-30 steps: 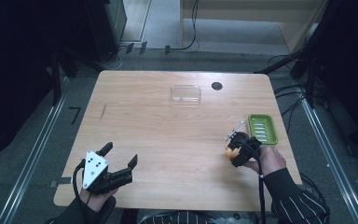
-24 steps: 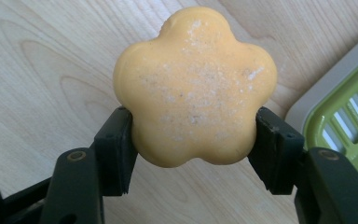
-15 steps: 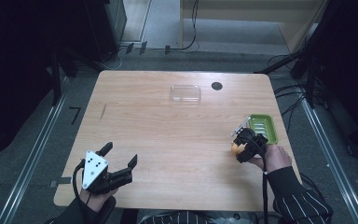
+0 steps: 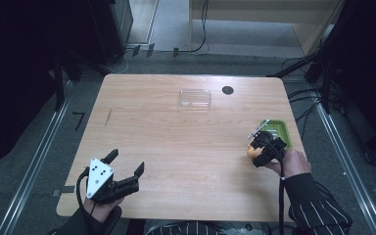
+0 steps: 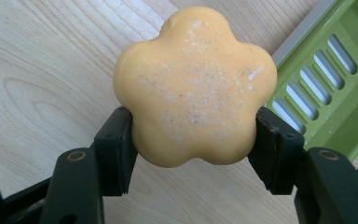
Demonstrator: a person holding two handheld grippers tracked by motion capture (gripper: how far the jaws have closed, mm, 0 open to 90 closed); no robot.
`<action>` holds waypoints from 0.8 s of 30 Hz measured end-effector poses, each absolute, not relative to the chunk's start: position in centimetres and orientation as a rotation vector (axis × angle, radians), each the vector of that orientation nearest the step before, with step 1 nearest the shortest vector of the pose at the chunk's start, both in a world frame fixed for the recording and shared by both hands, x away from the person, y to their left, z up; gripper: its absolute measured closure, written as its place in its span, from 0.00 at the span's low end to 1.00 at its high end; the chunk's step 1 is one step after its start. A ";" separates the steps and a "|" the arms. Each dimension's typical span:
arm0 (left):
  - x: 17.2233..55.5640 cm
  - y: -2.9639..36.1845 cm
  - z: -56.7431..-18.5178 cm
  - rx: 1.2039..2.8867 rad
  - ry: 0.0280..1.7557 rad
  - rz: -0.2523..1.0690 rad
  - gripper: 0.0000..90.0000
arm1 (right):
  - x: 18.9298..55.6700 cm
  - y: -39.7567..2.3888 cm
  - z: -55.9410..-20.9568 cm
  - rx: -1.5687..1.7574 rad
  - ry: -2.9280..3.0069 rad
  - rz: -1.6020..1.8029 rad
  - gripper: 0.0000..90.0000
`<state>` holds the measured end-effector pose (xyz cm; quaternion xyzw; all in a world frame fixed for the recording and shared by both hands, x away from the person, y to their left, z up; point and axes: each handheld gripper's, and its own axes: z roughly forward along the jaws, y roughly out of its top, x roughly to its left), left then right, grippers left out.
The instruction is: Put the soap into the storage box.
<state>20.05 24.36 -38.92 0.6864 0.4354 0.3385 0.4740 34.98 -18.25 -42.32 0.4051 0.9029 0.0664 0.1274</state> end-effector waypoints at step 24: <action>20.1 24.3 -38.9 1.683 1.063 0.829 0.15 | 36.6 -19.8 -41.5 1.254 2.563 0.185 0.44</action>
